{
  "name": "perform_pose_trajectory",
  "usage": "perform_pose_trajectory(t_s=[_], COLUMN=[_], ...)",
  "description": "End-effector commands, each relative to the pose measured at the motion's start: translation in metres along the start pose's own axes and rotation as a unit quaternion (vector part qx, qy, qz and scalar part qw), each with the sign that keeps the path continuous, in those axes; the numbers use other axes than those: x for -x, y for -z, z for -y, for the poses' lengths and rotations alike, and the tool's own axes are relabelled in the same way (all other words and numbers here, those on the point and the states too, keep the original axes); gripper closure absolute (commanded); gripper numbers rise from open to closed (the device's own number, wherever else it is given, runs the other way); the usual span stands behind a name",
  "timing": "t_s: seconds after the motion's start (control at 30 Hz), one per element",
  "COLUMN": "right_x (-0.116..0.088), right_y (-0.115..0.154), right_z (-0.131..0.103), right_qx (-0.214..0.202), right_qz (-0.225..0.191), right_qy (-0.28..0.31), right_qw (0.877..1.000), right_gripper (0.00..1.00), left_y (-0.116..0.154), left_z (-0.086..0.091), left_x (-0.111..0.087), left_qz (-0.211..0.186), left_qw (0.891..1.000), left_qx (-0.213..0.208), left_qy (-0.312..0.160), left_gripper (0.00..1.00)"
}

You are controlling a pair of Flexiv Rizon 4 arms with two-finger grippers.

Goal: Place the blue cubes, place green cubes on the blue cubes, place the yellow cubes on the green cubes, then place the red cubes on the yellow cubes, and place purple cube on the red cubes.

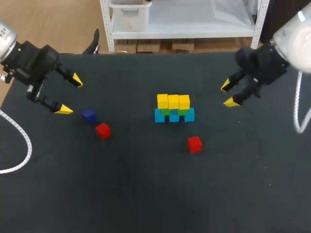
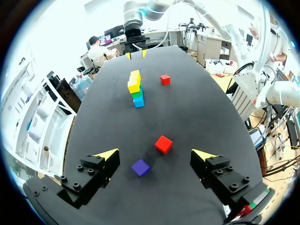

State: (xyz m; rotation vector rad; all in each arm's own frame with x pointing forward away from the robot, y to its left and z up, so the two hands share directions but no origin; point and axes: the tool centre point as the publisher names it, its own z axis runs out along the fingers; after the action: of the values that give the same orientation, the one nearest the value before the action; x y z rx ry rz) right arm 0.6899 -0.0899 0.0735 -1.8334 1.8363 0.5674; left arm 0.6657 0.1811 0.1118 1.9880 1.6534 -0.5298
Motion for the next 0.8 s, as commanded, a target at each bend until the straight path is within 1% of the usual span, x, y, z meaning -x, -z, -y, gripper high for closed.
perform_pose_trajectory(t_s=[0.03, 0.2, 0.3, 0.37, 0.47, 0.63, 0.8], right_x=[-0.006, -0.009, -0.008, -0.008, -0.004, 0.005, 0.013], right_y=[0.012, 0.009, 0.002, -0.003, -0.011, -0.024, -0.044], right_z=[-0.025, -0.054, -0.07, -0.078, -0.087, -0.099, -0.113], right_qx=[0.004, 0.021, 0.022, 0.025, 0.027, 0.035, 0.054], right_qz=[0.016, 0.017, 0.017, 0.024, 0.037, 0.041, 0.043], right_qy=[0.016, 0.038, 0.043, 0.041, 0.041, 0.051, 0.061], right_qw=[1.0, 0.999, 0.999, 0.999, 0.998, 0.997, 0.996], right_gripper=[0.0, 0.0, 0.0, 0.0, 0.0, 0.0, 0.0], left_y=[0.0, 0.0, 0.0, 0.0, 0.0, 0.0, 0.0], left_z=[-0.001, -0.001, -0.001, -0.001, -0.001, -0.001, -0.001], left_x=[-0.001, -0.001, -0.001, -0.001, -0.001, -0.001, -0.001], left_qz=[0.001, 0.001, 0.001, 0.001, 0.001, 0.001, 0.001], left_qw=[1.0, 1.0, 1.0, 1.0, 1.0, 1.0, 1.0], left_qx=[-0.001, -0.001, -0.001, -0.001, -0.001, -0.001, -0.001], left_qy=[-0.002, -0.002, -0.002, -0.002, -0.002, -0.002, -0.002], left_gripper=[0.0, 0.0, 0.0, 0.0, 0.0, 0.0, 0.0])
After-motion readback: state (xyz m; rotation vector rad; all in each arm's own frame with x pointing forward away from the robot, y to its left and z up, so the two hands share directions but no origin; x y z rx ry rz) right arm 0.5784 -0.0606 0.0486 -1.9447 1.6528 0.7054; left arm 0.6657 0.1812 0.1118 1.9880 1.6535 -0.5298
